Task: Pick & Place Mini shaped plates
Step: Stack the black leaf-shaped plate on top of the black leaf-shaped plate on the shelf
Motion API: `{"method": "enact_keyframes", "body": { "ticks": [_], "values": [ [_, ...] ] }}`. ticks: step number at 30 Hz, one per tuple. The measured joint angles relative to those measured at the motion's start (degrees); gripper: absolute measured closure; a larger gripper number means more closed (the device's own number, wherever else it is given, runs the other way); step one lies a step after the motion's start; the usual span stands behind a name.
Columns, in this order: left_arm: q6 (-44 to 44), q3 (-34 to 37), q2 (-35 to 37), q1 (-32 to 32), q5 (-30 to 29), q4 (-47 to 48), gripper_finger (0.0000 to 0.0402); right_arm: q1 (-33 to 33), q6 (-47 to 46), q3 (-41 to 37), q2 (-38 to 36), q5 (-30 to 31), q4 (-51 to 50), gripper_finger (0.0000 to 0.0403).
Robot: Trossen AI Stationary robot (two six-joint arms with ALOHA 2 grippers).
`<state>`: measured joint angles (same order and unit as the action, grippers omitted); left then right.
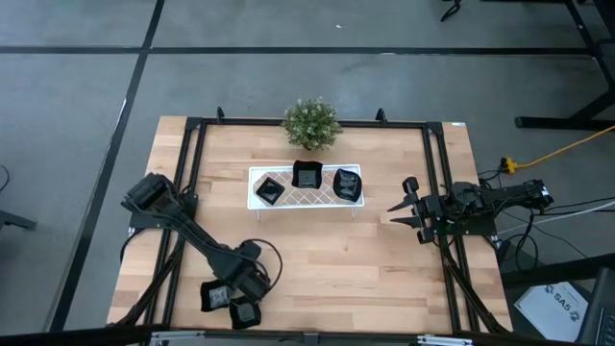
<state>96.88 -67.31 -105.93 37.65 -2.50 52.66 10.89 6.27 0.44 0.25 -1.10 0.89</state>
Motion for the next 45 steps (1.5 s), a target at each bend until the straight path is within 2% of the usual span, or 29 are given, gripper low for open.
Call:
{"method": "enact_keyframes", "body": {
  "ticks": [6,22,27,38,45],
  "values": [
    [-0.7,0.0,1.4,0.0,-2.4,0.2,0.0293,0.0,0.0,0.0,0.0,0.0,0.0,0.0279],
    [-1.6,0.0,2.2,-0.3,-2.5,1.6,0.0293,0.0,0.0,0.0,0.0,0.0,0.0,0.0279],
    [-2.2,-1.7,3.7,-0.4,-5.2,1.7,0.0293,0.0,0.0,0.0,0.0,0.0,0.0,0.0279],
    [-1.6,-2.1,3.6,-0.2,-5.4,-3.2,0.0293,0.0,0.0,0.0,0.0,0.0,0.0,0.0279],
    [-1.1,-1.5,3.6,-0.2,-5.4,-2.8,0.0293,0.0,0.0,0.0,0.0,0.0,0.0,0.0279]
  ]
}}
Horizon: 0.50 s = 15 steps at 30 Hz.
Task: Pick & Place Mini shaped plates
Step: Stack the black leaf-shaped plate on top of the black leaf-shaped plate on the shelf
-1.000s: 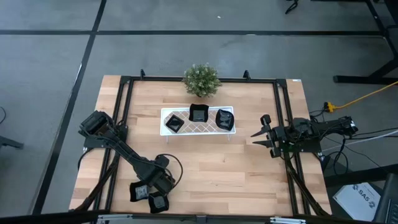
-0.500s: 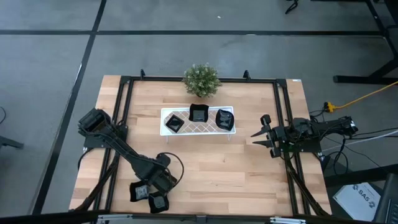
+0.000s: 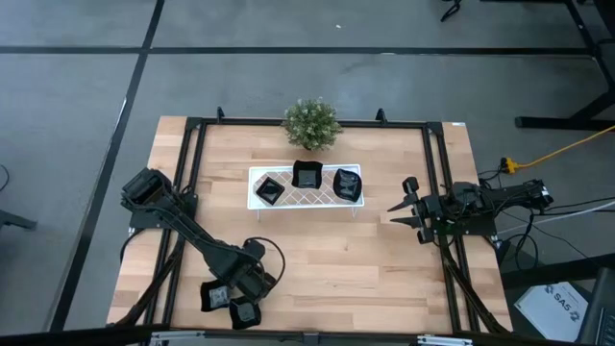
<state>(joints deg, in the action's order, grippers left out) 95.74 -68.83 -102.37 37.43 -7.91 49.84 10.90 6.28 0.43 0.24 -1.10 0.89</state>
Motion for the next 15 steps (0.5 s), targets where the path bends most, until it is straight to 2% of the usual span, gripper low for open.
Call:
{"method": "enact_keyframes", "body": {
  "ticks": [15],
  "values": [
    [-0.3,0.5,-2.3,0.0,1.6,-0.7,0.0293,0.0,0.0,0.0,0.0,0.0,0.0,0.0279]
  ]
}}
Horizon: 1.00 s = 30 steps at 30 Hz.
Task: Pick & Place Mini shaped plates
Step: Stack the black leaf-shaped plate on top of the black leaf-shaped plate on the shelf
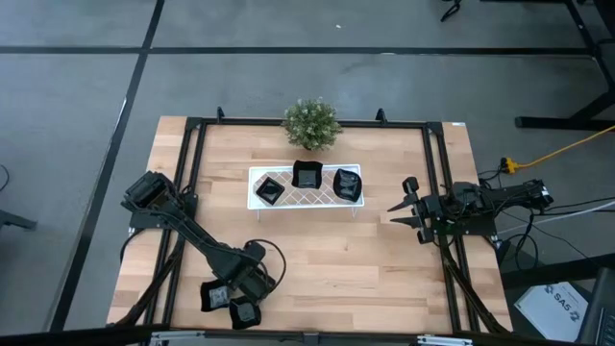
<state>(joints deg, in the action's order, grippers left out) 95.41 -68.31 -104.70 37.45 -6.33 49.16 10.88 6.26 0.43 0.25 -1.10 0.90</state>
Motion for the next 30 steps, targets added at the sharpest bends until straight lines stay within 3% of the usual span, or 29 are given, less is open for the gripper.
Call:
{"method": "enact_keyframes", "body": {
  "ticks": [30],
  "values": [
    [-4.8,0.0,-2.1,-0.1,1.3,2.5,0.0310,0.0,0.0,0.0,0.0,0.0,0.0,0.0279]
  ]
}}
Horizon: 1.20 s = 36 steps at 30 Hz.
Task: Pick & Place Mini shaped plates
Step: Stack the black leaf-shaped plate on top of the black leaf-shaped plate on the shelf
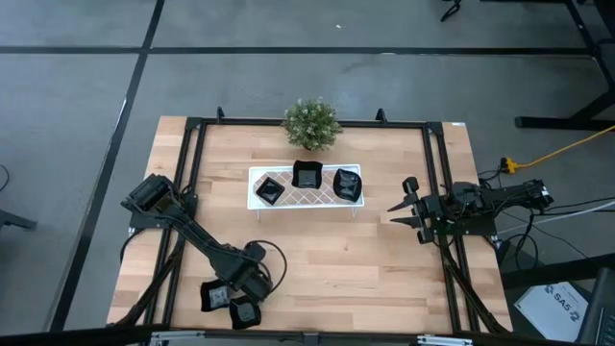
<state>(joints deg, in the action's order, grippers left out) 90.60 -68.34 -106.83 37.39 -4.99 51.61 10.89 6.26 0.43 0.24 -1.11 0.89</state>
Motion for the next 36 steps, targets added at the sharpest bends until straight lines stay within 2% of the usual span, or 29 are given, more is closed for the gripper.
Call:
{"method": "enact_keyframes", "body": {
  "ticks": [12,25,36],
  "values": [
    [-4.1,0.0,0.1,0.0,-0.9,3.0,0.0396,0.0,0.0,0.0,0.0,0.0,0.0,0.0279],
    [-15.8,-1.9,0.3,0.0,-0.1,2.8,0.0399,0.0,0.0,0.0,0.0,0.0,0.0,0.0279],
    [-28.2,-10.1,0.3,-0.1,-6.8,2.8,0.0399,0.0,0.0,0.0,0.0,0.0,0.0,0.0279]
  ]
}}
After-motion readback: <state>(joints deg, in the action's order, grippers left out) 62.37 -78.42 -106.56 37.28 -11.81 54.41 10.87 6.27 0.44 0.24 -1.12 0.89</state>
